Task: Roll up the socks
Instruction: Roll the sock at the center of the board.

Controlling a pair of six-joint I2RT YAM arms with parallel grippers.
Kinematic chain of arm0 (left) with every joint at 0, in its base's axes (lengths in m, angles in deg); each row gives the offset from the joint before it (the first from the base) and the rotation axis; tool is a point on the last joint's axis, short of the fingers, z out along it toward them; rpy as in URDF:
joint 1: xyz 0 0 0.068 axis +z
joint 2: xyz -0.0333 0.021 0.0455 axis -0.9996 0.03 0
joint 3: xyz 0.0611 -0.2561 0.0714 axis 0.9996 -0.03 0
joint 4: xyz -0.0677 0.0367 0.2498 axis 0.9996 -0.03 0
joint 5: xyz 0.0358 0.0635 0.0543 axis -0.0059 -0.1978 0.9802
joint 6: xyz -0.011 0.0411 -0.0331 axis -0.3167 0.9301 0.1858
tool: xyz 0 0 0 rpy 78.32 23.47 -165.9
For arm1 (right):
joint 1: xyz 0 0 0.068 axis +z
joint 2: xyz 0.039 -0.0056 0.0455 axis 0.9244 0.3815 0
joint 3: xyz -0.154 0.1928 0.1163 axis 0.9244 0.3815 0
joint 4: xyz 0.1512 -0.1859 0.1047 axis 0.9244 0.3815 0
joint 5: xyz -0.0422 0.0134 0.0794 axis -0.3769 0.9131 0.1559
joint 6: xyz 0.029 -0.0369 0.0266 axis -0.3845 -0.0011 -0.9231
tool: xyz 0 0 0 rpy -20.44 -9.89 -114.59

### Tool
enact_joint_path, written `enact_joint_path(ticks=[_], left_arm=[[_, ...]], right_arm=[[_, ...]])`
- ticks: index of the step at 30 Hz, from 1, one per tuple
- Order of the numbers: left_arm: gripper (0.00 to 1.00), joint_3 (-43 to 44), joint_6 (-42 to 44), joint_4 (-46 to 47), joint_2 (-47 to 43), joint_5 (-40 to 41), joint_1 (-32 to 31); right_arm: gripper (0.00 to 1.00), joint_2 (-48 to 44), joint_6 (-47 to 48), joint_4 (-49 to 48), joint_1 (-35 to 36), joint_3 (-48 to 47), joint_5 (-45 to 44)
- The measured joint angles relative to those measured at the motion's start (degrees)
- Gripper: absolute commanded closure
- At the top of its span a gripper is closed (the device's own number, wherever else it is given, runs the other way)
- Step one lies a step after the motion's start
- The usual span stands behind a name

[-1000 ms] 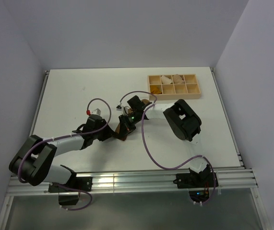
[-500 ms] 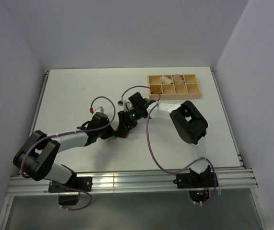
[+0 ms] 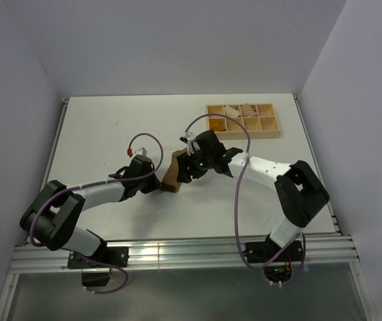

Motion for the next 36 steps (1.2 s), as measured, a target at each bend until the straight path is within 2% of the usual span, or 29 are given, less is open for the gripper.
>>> enact_joint_path(ticks=[7, 13, 19, 23, 36], left_arm=[[0.92, 0.59, 0.42, -0.92, 0.13, 0.0, -0.04], [0.92, 1.33, 1.14, -2.27, 0.2, 0.0, -0.04], [0.92, 2.25, 1.79, -3.82, 0.52, -0.02, -0.04], [0.92, 3.1, 2.21, -4.87, 0.94, -0.13, -0.04], [0.92, 4.7, 4.2, -7.67, 1.27, -0.46, -0.04]], right_arm=[[0.3, -12.76, 4.24, -6.62, 2.25, 11.58, -11.17], [0.29, -17.99, 11.26, -12.37, 10.23, 17.53, -23.61], [0.32, -17.46, 17.62, -16.28, 19.98, 18.38, -32.87], [0.37, -15.41, 21.07, -18.67, 24.11, 18.27, -37.81], [0.37, -0.66, 33.51, -27.93, 36.13, 17.25, -53.53]])
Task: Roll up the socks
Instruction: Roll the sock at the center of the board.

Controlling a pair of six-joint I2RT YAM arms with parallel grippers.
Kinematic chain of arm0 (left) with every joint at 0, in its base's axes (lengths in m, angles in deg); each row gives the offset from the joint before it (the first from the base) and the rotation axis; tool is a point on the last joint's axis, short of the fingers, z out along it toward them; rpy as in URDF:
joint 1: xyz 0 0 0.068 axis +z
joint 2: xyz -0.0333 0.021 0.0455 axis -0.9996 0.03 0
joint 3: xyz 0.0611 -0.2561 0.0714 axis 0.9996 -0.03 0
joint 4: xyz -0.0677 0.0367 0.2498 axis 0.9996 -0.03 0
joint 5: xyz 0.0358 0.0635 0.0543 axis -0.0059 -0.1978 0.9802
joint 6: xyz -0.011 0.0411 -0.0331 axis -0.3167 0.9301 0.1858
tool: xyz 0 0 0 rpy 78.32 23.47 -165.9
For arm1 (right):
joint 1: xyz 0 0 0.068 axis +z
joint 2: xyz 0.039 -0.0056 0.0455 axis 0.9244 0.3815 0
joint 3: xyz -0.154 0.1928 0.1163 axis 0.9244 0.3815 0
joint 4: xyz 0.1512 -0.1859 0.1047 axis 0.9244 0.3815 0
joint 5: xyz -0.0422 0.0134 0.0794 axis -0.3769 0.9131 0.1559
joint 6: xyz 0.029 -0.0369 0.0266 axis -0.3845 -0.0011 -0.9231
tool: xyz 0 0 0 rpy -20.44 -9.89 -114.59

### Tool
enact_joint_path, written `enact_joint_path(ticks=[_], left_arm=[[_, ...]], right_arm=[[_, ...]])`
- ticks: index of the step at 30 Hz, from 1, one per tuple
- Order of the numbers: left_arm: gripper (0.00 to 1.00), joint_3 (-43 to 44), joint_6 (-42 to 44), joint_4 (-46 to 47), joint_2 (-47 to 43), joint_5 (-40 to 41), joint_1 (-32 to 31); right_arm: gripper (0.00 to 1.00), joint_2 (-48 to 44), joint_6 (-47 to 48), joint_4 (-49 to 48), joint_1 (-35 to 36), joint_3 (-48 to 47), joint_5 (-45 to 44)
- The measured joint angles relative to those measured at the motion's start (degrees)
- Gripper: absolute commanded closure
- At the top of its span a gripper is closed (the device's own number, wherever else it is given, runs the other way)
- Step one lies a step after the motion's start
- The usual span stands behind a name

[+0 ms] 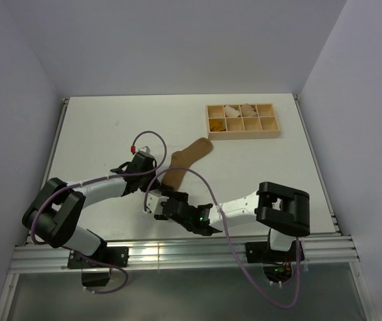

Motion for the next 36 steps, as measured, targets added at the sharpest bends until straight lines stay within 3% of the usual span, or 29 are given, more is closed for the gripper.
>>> enact_joint_path(ticks=[19, 25, 31, 36], left_arm=[[0.91, 0.11, 0.55, -0.44, 0.0, -0.5, 0.0], [0.91, 0.13, 0.55, -0.61, -0.13, -0.68, 0.0], [0.89, 0.13, 0.52, -1.68, -0.63, -1.38, 0.0], [0.85, 0.11, 0.52, -2.49, -1.7, -1.51, 0.0]], right_arm=[[0.47, 12.85, 7.82, -7.89, 1.6, -4.66, -8.24], [0.61, 14.05, 7.61, -7.1, 1.11, -5.75, -8.15], [0.82, 14.05, 6.27, -4.33, -0.57, -6.29, -6.71], [0.9, 13.86, 4.52, -1.36, -2.1, -7.74, -3.5]])
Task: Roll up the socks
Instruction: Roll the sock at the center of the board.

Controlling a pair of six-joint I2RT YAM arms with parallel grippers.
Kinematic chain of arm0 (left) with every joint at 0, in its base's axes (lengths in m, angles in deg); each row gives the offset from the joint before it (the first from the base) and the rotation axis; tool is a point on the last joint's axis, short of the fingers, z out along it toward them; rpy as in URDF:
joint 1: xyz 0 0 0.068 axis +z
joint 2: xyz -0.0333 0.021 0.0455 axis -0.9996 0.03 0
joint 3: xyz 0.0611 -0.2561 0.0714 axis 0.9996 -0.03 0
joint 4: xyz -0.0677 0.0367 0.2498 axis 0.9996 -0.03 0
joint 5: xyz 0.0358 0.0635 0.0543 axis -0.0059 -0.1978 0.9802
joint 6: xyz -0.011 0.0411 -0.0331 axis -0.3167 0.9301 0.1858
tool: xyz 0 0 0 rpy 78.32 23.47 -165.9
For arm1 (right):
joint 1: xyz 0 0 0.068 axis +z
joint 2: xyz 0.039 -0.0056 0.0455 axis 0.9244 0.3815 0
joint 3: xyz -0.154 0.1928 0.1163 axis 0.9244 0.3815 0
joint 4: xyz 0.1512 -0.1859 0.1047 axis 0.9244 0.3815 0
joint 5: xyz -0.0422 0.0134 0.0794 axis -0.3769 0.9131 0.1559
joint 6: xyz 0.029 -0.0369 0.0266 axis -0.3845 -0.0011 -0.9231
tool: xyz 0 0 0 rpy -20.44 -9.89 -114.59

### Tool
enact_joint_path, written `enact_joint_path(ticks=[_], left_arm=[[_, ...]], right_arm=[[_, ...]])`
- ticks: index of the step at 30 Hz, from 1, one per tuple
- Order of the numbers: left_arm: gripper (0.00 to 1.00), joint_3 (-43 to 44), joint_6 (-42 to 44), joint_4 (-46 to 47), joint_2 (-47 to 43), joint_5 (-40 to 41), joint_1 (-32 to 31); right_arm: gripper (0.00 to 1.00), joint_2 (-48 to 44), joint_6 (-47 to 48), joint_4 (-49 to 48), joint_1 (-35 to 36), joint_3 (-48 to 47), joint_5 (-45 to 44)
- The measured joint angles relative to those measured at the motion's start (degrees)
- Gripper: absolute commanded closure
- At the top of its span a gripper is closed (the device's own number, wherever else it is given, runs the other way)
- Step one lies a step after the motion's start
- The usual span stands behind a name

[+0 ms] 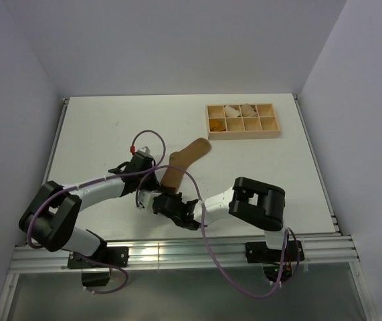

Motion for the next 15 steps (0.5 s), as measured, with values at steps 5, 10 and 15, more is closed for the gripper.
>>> enact_joint_path(ticks=[5, 10, 15], left_arm=[[0.76, 0.0, -0.07, -0.48, -1.11, 0.17, 0.09], [0.58, 0.0, -0.5, -0.48, -2.16, 1.57, 0.55], [0.39, -0.52, -1.97, 0.35, -4.02, 3.21, 1.88]], right_arm=[[0.94, -0.83, -1.27, 2.56, -1.84, -0.9, 3.98], [0.96, -1.9, -1.7, 5.38, -3.34, -1.62, 8.68], [0.97, -2.6, -2.36, 7.98, -5.46, -2.84, 14.51]])
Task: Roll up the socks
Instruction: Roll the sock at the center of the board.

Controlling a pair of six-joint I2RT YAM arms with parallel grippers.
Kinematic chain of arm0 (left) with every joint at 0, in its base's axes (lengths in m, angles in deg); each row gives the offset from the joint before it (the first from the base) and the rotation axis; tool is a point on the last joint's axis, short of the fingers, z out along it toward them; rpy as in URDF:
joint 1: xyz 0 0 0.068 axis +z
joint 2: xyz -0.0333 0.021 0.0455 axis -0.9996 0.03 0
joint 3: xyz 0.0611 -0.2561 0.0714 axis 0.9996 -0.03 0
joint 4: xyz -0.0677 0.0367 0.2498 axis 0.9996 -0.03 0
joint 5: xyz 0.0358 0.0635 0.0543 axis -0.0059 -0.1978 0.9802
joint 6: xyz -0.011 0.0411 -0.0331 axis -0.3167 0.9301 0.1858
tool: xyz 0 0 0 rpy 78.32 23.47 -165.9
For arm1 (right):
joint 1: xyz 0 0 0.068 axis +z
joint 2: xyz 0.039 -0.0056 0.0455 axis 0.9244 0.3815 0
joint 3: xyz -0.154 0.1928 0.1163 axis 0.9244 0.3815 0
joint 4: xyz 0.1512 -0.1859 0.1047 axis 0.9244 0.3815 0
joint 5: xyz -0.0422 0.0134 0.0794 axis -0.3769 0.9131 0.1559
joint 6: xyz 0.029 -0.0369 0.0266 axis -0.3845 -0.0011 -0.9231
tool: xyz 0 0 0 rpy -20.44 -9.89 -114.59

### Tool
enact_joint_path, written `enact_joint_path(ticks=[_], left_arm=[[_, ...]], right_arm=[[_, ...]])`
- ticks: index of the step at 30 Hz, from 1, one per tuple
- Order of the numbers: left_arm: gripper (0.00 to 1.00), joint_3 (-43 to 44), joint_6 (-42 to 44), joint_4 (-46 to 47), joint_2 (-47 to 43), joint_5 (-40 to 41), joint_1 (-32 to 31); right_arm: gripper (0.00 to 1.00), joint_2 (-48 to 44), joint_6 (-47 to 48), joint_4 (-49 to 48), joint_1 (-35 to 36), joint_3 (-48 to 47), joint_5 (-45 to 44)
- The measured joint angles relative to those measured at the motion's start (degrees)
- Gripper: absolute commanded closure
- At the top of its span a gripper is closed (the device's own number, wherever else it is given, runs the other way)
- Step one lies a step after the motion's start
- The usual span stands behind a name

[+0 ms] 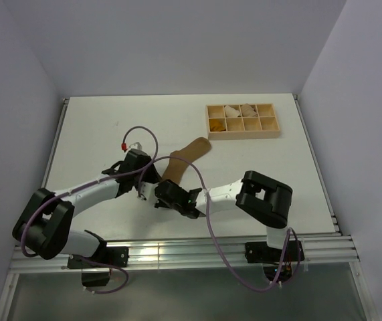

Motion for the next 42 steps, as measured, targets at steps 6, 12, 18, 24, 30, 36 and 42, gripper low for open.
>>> enact_joint_path(ticks=[6, 12, 18, 24, 30, 36, 42], left_arm=[[0.27, -3.28, -1.84, 0.35, -2.19, 0.17, 2.27], [0.25, -6.23, -3.54, 0.48, -4.83, -0.35, 5.46], [0.21, -10.54, -5.62, 1.7, -10.27, -0.66, 9.18], [0.14, -14.93, -6.64, 3.19, -17.09, -0.87, 11.23], [0.16, -17.88, -5.92, 7.87, -20.37, -4.2, 11.41], [0.19, -19.54, -4.9, 12.55, -20.41, -8.96, 11.13], [0.22, -19.54, -4.48, 15.26, -18.6, -9.77, 8.11]], right_arm=[[0.98, -0.52, -3.5, 1.18, -3.45, -0.9, 6.27], [0.98, -1.05, -6.29, 2.51, -6.73, -1.57, 12.81], [0.99, -1.62, -9.01, 4.74, -11.19, -2.34, 22.36], [1.0, -1.36, -12.35, 10.67, -16.59, -5.11, 34.12], [1.0, 1.09, -16.98, 15.65, -22.4, -9.07, 46.77], [1.0, 7.58, -23.82, 17.92, -26.88, -15.06, 58.27], [1.0, 11.82, -33.29, 15.32, -29.44, -15.76, 66.95]])
